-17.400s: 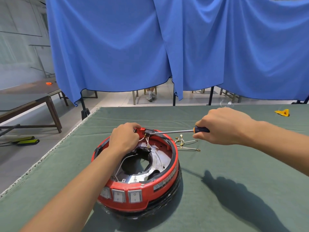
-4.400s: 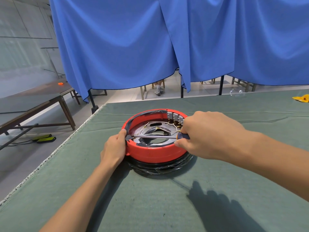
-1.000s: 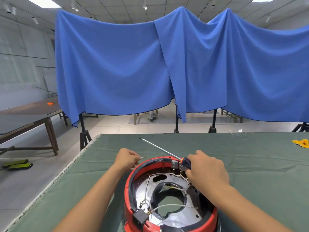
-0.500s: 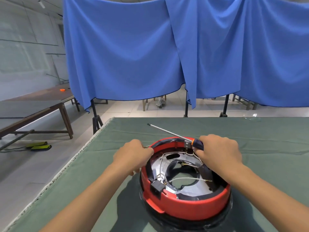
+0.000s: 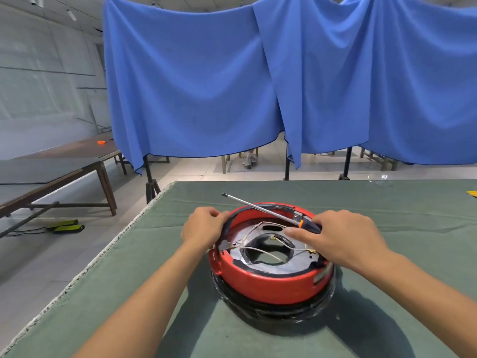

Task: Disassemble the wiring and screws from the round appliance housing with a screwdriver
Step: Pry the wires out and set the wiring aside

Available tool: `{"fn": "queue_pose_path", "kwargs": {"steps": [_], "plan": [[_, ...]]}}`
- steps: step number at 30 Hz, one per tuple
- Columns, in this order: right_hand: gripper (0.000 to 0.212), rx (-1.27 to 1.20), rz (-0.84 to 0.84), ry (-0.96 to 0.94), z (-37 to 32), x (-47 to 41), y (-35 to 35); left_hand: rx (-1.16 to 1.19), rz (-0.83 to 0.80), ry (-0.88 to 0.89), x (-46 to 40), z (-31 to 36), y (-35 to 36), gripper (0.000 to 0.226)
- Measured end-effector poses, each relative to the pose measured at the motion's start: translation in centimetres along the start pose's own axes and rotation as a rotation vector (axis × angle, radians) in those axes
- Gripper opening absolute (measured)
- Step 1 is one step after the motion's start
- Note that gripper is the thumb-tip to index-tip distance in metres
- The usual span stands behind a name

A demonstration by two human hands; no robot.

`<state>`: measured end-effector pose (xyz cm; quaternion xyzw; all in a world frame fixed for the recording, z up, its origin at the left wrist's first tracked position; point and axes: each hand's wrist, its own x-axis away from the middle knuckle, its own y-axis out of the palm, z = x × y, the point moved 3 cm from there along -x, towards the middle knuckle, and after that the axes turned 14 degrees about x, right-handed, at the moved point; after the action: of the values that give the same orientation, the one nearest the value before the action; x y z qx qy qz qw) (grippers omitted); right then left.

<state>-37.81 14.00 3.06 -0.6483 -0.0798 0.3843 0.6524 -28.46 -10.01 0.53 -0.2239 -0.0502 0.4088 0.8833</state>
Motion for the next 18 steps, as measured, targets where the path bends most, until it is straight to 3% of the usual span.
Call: {"fn": "queue_pose_path", "kwargs": {"steps": [2,5,10,15,18], "plan": [[0.09,-0.006,-0.034,0.015,0.2,0.1,-0.2,0.029,0.049,0.006,0.2,-0.3,0.0,0.028],[0.074,0.001,-0.074,0.02,0.3,0.4,-0.4,0.072,-0.038,0.016,1.5,-0.9,0.2,0.006],[0.063,0.03,-0.052,-0.011,0.1,0.7,-1.7,0.228,-0.137,0.085,2.2,-1.4,0.5,0.029],[0.064,0.151,-0.01,-0.005,1.3,1.4,-2.7,0.467,-0.141,0.045,1.5,-1.3,1.2,0.023],[0.064,0.205,-0.017,-0.026,1.7,1.9,-2.8,0.469,-0.175,0.022,1.3,-0.8,1.3,0.024]]}}
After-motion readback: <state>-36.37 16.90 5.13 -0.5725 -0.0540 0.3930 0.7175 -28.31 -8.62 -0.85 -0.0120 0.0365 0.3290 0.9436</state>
